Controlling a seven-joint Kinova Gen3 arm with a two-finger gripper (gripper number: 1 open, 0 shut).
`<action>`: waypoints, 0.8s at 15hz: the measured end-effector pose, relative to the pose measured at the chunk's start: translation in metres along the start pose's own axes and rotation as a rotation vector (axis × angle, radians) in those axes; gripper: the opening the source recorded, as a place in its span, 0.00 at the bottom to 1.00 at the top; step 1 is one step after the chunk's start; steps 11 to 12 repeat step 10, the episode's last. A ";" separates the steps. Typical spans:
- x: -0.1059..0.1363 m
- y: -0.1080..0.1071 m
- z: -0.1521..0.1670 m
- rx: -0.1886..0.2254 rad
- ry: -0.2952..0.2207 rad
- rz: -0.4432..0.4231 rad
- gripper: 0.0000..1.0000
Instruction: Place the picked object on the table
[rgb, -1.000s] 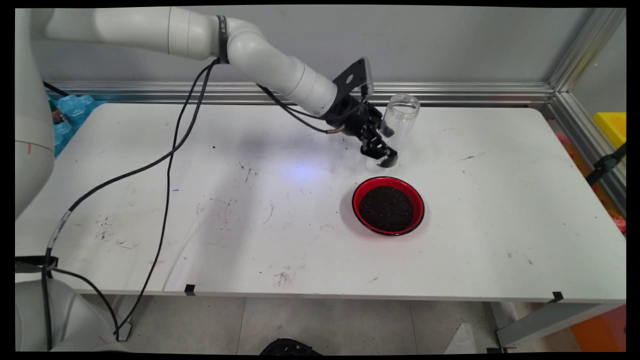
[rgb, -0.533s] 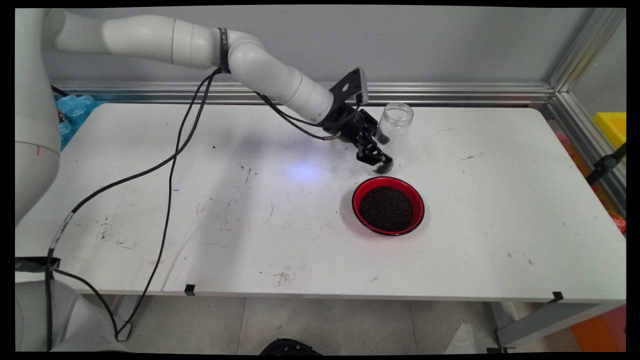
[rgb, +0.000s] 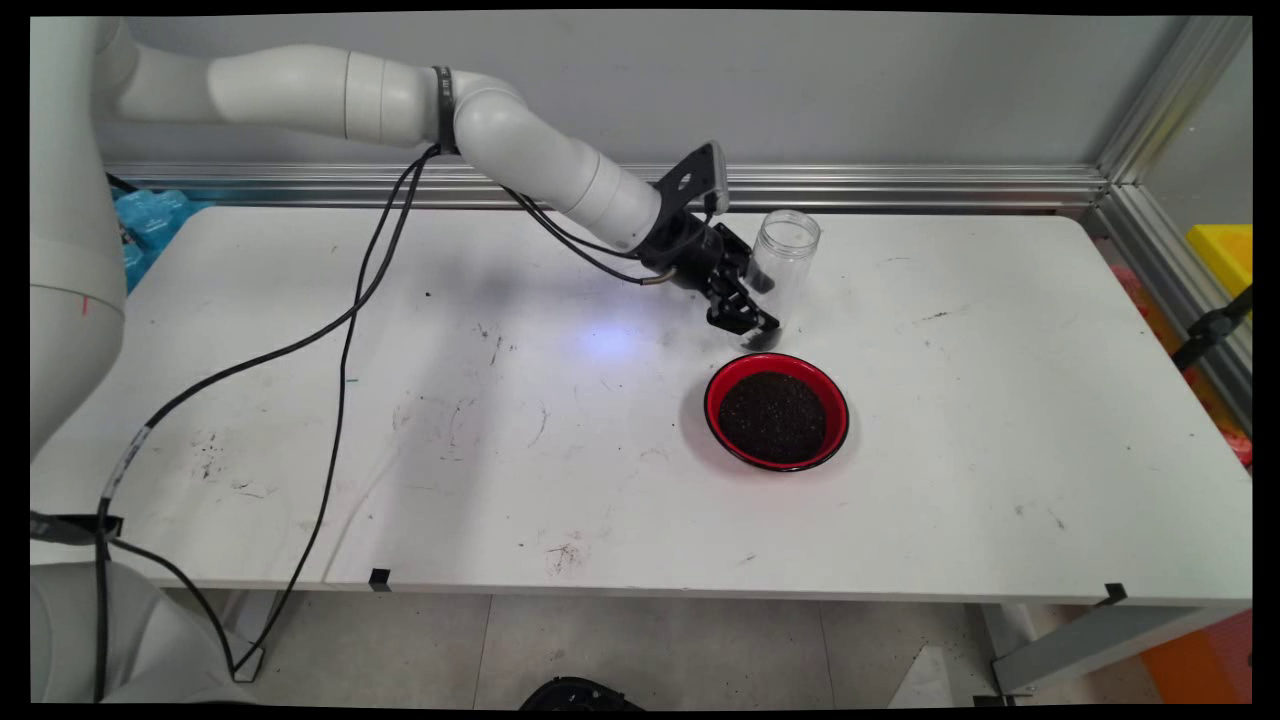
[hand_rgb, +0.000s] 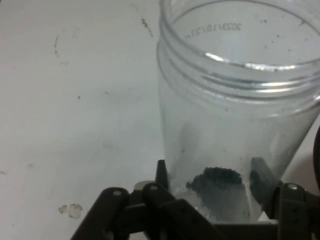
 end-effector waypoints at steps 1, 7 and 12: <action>-0.001 0.000 0.000 -0.002 0.000 0.002 0.00; -0.006 -0.001 0.000 -0.011 -0.001 0.014 0.00; -0.008 -0.001 0.000 -0.015 -0.001 0.022 1.00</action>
